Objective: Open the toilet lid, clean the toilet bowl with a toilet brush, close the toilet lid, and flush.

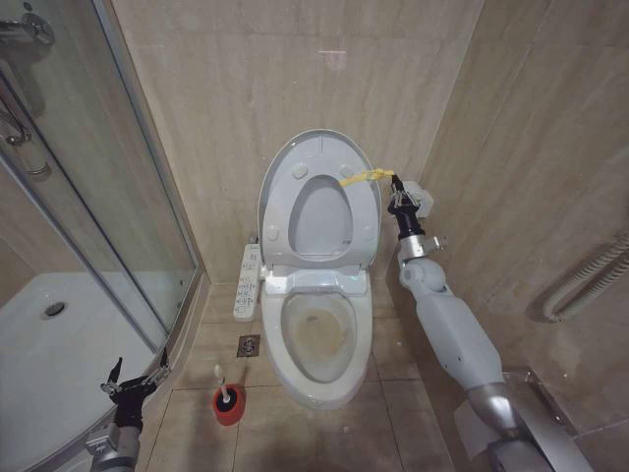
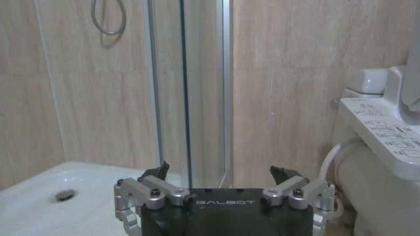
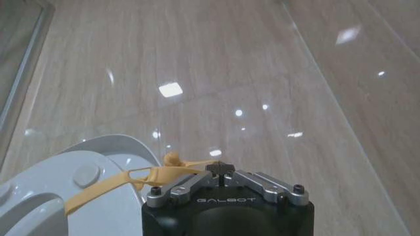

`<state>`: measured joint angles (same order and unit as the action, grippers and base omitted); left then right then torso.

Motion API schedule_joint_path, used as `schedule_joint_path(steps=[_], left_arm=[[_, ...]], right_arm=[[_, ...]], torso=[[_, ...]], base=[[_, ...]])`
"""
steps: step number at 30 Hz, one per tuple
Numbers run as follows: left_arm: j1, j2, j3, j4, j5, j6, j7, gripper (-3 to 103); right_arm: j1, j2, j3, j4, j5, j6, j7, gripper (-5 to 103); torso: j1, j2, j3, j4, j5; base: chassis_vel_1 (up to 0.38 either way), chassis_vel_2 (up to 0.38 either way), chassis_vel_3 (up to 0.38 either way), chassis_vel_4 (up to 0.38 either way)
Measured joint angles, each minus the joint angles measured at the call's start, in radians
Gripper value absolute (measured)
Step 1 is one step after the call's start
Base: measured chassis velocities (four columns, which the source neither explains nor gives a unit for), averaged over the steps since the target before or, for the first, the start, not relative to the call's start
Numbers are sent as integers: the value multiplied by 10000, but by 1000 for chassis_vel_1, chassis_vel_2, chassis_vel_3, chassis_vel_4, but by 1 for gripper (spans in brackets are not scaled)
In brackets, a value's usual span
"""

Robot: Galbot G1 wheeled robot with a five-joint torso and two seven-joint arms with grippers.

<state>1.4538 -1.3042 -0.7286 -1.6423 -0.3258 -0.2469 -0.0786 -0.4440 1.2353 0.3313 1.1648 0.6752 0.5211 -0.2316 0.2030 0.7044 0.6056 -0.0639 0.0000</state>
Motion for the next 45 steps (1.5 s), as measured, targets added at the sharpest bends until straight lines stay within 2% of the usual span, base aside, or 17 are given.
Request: schedule_joint_path(steps=[7, 18, 22, 23, 29, 30, 36, 37, 44, 45], left_arm=[[-140, -27, 78, 156, 6, -6, 6, 100], [-203, 148, 75, 171, -130, -20, 11, 100], [-209, 217, 70, 172, -231, -26, 15, 100], [-217, 244, 69, 172, -258, -29, 19, 100], [-256, 305, 111, 171, -320, -43, 26, 100], [-261, 315, 127, 165, -334, -45, 27, 100], [-228, 384, 185, -6, -426, -49, 32, 100], [-218, 396, 189, -41, -435, -50, 32, 100], [-118, 429, 234, -301, -444, -55, 35, 100], [-112, 439, 237, -334, -446, -55, 35, 100]], right_arm=[[538, 232, 105, -1071, -380, -13, -290, 0], [829, 683, 410, -1617, -817, -123, -207, 0], [734, 730, 469, -1464, -876, -281, -19, 0], [594, 718, 471, -1267, -876, -348, 45, 8], [-195, 529, 490, -134, -858, -452, 144, 8], [-422, 416, 454, 227, -809, -464, 146, 35], [-1454, -219, 299, 1721, -507, -481, 101, 35], [-1674, -321, 321, 2031, -461, -481, 99, 62], [-3170, -792, 854, 3939, -188, -494, 297, 62], [-3521, -883, 994, 4359, -129, -516, 393, 89]], torso=[[-1, 2, -2, 0, -2], [-1, 2, -2, -3, 0], [-1, 2, -2, -3, -1], [-1, 2, -1, -4, 0], [0, 1, 0, -9, 5], [0, 1, -1, -8, 3], [-1, 1, -1, -3, 1], [-1, 1, -1, -3, 0], [-1, 1, -2, 3, 3], [-1, 1, -2, 0, 1]], base=[[0, 0, 0, 0], [0, 0, 0, 0], [0, 0, 0, 0], [0, 0, 0, 0], [0, 0, 0, 0], [0, 0, 0, 0], [0, 0, 0, 0], [0, 0, 0, 0], [0, 0, 0, 0], [0, 0, 0, 0]])
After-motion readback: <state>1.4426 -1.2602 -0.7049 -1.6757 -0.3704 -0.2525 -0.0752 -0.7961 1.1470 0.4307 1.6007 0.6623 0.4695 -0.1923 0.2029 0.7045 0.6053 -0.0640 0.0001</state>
